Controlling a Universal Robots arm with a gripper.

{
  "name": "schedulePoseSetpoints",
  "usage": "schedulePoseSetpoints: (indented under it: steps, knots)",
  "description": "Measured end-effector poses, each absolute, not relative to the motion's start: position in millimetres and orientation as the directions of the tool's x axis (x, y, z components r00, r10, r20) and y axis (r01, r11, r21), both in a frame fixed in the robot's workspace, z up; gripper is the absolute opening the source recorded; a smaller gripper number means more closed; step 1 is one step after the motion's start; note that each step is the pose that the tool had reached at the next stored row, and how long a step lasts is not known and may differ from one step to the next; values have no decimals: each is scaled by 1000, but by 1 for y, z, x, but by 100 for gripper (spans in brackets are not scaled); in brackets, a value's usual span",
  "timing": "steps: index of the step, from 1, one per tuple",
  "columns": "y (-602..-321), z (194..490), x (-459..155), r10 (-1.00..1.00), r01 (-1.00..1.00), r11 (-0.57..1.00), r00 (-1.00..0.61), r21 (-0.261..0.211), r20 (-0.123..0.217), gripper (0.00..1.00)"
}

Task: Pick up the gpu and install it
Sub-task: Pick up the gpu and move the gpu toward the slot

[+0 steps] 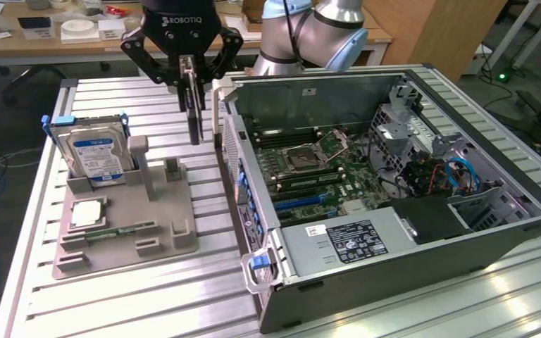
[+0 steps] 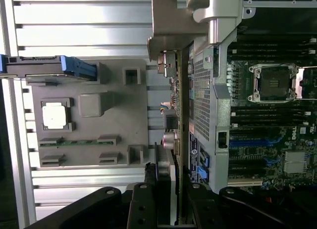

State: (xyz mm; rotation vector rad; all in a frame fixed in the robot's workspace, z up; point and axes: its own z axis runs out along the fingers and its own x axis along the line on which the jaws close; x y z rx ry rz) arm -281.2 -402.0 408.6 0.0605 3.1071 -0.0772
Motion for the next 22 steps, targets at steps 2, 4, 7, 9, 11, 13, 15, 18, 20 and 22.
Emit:
schedulePoseSetpoints:
  steps: [2,4,7,9,11,13,15,18,20,22]
  knots:
    - [-402,409,-280,38,40,998,-999,-49,-34,28]
    - [-402,409,-278,38,40,998,-999,-49,-34,28]
    - [-402,409,-277,38,40,998,-999,-49,-34,28]
    - [-402,409,-275,38,40,998,-999,-49,-34,28]
    - [-402,409,-274,38,40,998,-999,-49,-34,28]
    - [-402,409,-273,38,40,998,-999,-49,-34,28]
    - [-402,409,-271,38,40,998,-999,-49,-34,28]
    - [-402,409,-269,38,40,998,-999,-49,-34,28]
    - [-402,409,-268,38,40,998,-999,-49,-34,28]
    - [-402,409,-266,38,40,998,-999,-49,-34,28]
